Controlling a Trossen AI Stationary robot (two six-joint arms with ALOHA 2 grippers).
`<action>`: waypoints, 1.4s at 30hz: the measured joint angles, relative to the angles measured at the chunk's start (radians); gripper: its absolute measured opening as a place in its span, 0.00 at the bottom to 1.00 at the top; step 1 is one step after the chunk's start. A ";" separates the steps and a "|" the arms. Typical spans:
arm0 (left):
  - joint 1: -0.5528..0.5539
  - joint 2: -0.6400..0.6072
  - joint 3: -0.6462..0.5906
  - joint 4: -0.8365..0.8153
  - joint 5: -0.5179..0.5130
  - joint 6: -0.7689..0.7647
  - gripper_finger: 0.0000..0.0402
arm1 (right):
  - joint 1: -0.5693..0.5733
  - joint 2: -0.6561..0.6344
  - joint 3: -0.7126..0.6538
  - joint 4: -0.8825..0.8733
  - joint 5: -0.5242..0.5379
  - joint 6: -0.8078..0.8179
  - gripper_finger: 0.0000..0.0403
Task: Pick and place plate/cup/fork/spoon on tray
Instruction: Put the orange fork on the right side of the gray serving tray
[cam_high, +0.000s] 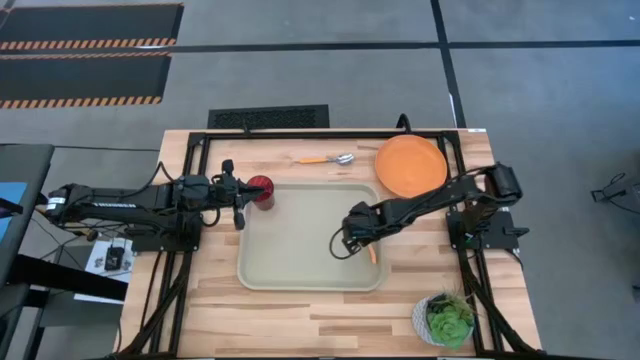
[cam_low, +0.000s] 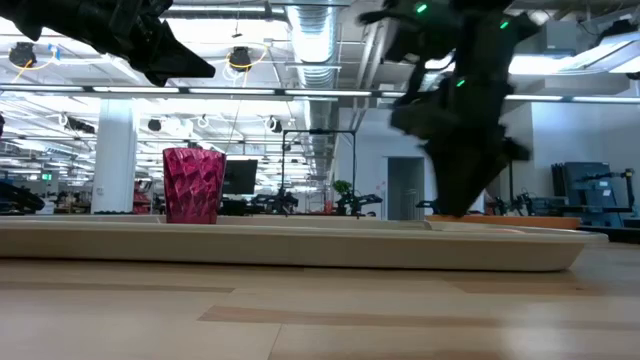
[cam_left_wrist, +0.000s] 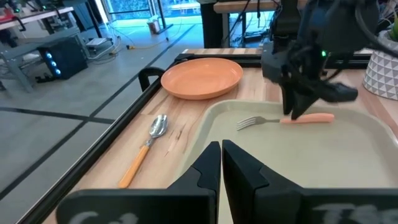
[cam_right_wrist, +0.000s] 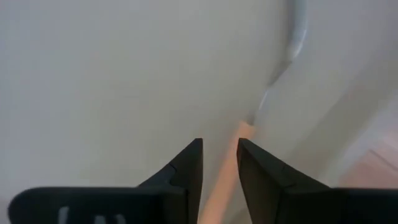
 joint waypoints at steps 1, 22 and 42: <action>0.000 0.000 0.000 0.000 0.000 0.000 0.02 | -0.001 0.026 0.020 -0.005 -0.002 -0.018 0.29; 0.000 0.000 0.000 -0.035 -0.026 -0.001 0.02 | -0.067 0.102 0.111 -0.156 -0.024 -0.076 0.04; 0.000 0.000 0.000 -0.043 -0.026 -0.002 0.02 | -0.141 0.067 0.110 -0.164 -0.006 -0.102 0.32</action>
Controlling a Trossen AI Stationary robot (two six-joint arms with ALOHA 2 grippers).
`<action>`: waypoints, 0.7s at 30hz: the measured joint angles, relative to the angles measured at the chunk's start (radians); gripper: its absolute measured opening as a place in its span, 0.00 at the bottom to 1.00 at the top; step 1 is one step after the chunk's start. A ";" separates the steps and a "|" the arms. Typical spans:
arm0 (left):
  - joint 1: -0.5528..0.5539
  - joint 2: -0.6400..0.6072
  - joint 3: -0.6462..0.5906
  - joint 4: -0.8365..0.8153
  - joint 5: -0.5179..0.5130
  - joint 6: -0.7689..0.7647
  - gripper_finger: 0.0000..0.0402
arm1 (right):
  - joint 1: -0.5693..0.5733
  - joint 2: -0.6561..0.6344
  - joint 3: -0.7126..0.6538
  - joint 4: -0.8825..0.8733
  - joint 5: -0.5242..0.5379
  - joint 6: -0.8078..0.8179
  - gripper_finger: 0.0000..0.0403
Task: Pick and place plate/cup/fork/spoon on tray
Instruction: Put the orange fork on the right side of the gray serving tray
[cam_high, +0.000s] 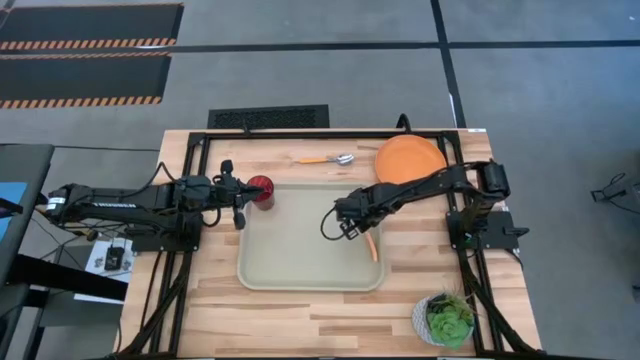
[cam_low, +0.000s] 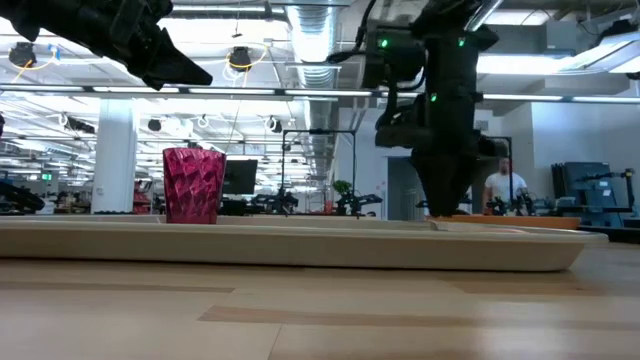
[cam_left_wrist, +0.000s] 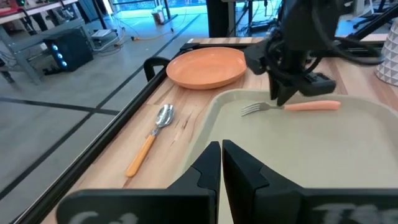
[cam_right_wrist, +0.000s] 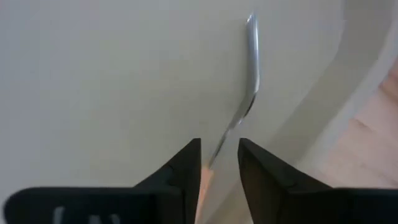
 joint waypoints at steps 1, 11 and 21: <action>0.000 0.000 0.000 0.000 0.000 0.000 0.02 | -0.005 0.000 0.000 0.001 0.015 -0.002 0.33; 0.000 0.000 0.000 -0.001 0.000 0.001 0.02 | -0.091 -0.003 0.000 0.063 0.044 -0.163 0.31; 0.000 0.000 0.000 -0.002 0.000 0.001 0.02 | -0.139 0.018 0.000 0.098 -0.050 -0.242 0.24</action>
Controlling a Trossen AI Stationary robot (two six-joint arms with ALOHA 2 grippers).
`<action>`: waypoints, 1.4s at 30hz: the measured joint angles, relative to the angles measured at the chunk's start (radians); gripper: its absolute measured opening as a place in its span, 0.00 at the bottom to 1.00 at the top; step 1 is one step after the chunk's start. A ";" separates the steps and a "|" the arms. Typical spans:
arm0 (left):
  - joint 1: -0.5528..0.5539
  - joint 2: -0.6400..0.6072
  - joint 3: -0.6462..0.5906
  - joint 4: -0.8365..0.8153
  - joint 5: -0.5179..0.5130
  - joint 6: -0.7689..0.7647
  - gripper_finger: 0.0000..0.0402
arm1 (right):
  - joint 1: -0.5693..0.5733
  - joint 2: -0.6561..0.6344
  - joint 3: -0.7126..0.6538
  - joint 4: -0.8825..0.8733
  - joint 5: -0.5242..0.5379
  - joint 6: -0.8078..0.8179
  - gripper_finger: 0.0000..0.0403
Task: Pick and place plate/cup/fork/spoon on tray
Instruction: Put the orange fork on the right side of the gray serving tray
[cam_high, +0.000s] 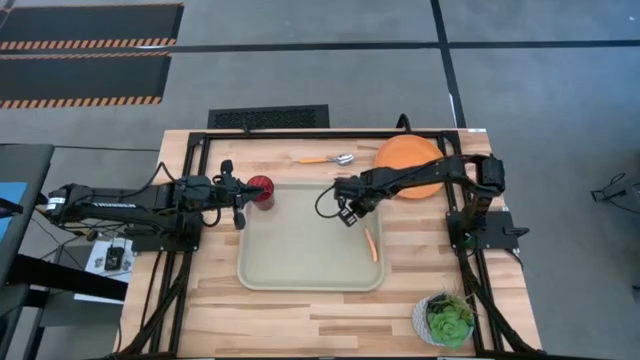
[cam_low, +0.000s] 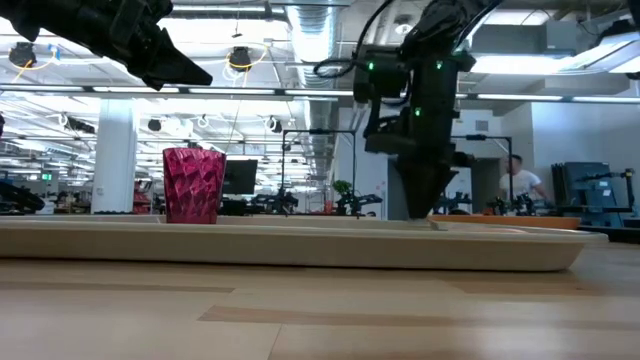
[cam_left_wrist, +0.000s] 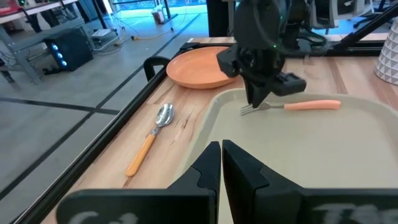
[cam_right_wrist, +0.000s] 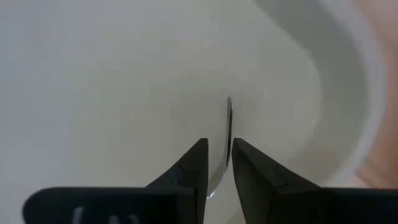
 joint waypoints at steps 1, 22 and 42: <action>0.000 0.000 0.000 0.000 0.000 0.000 0.02 | -0.002 0.003 -0.002 -0.010 -0.002 0.002 0.23; 0.000 0.000 0.000 -0.007 0.000 0.005 0.02 | -0.002 0.029 -0.001 0.051 -0.020 -0.024 0.03; 0.000 0.000 0.000 -0.025 0.000 0.005 0.02 | 0.088 -0.279 -0.400 0.459 0.135 0.375 0.02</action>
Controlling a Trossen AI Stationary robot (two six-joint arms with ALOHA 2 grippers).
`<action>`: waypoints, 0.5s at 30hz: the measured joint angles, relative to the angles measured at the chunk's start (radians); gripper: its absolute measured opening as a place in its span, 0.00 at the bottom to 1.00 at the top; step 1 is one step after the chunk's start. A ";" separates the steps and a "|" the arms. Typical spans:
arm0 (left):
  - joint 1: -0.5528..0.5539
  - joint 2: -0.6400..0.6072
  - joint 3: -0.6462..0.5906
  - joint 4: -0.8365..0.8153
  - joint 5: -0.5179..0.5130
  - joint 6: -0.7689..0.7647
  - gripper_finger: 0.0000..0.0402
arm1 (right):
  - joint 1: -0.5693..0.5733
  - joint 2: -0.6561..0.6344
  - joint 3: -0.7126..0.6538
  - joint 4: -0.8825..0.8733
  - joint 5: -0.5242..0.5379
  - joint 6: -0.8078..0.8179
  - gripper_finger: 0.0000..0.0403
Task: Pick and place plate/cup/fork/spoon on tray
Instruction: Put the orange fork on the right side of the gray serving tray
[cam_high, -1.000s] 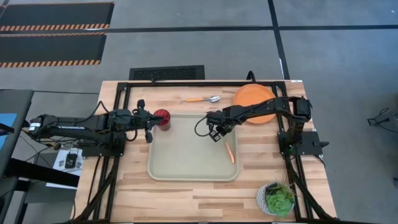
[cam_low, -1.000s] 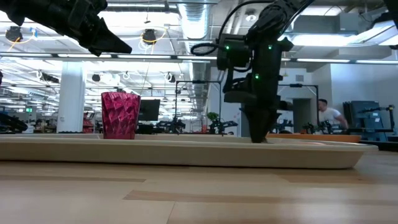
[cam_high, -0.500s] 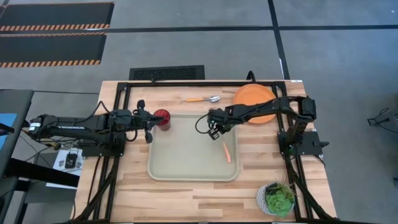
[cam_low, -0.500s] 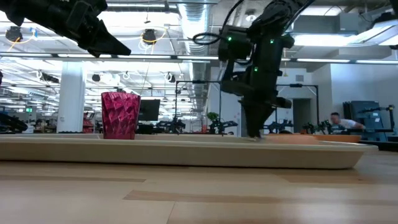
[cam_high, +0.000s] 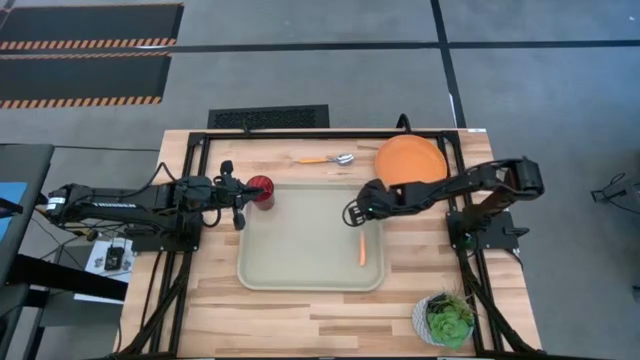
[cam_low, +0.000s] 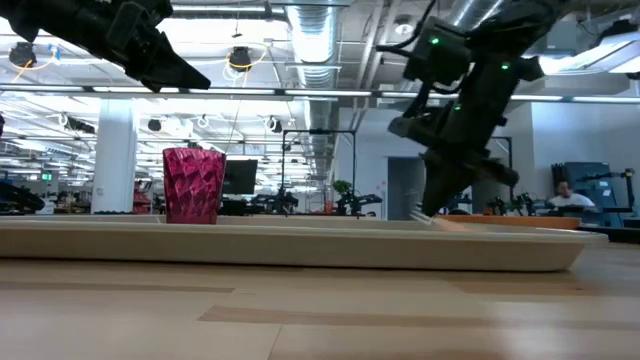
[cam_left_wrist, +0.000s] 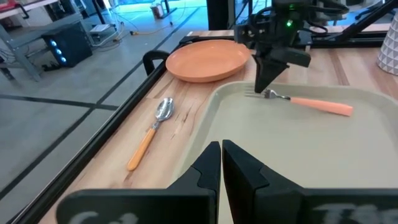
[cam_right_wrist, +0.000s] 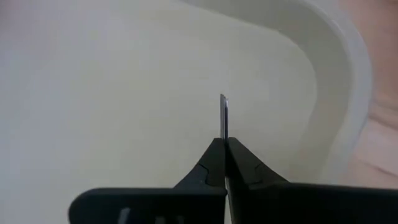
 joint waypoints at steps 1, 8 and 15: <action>0.000 0.000 0.000 0.003 0.000 0.000 0.02 | 0.000 -0.008 -0.018 0.020 -0.001 0.006 0.02; 0.000 0.000 0.000 0.007 0.000 0.000 0.02 | -0.020 0.038 -0.054 0.105 -0.056 0.003 0.02; 0.000 0.000 0.000 0.005 0.000 -0.005 0.02 | -0.024 0.050 -0.053 0.125 -0.062 -0.010 0.09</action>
